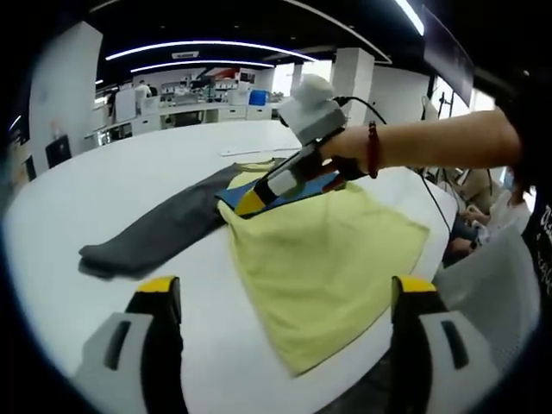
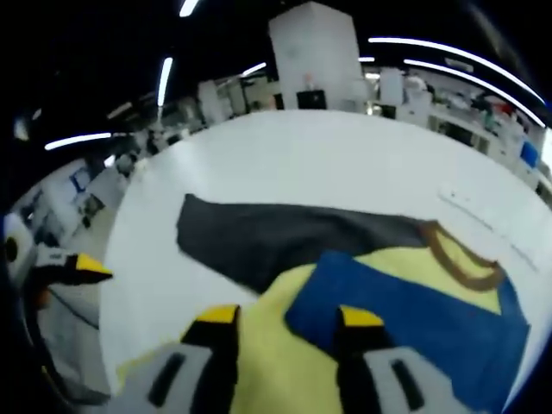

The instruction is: Fold the garment on the visible template until the final outline fits inside the template.

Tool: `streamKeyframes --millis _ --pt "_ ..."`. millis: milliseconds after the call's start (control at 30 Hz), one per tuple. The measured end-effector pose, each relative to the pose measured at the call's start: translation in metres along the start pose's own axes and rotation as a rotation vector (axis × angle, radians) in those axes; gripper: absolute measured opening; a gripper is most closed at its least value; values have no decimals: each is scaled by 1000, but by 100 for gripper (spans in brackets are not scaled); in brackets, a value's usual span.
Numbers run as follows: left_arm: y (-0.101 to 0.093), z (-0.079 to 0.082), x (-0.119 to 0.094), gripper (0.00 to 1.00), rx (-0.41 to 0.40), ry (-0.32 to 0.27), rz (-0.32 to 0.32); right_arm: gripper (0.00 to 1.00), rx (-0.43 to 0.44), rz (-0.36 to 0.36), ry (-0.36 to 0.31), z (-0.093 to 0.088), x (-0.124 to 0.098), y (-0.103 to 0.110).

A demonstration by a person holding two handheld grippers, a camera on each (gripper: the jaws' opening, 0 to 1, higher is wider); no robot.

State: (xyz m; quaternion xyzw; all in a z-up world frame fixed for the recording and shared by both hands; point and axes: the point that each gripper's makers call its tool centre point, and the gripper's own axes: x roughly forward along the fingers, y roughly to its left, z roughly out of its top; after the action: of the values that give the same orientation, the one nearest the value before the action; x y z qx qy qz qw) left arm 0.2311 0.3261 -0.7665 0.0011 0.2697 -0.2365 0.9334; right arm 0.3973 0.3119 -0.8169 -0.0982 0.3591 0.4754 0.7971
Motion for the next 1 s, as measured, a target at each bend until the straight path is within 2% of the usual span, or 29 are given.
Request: streamKeyframes --millis 267,467,800,1000 --pt "2 4 -1 99 6 -5 11 75 55 -18 -39 -1 -27 -17" --pt "4 5 -1 99 8 -7 16 81 108 -68 -57 -15 -54 -48" --pt "9 9 1 99 16 -15 32 81 184 -149 -86 -38 -99 -99" --pt "10 13 2 99 21 -19 35 78 226 -198 -87 -58 -125 -130"
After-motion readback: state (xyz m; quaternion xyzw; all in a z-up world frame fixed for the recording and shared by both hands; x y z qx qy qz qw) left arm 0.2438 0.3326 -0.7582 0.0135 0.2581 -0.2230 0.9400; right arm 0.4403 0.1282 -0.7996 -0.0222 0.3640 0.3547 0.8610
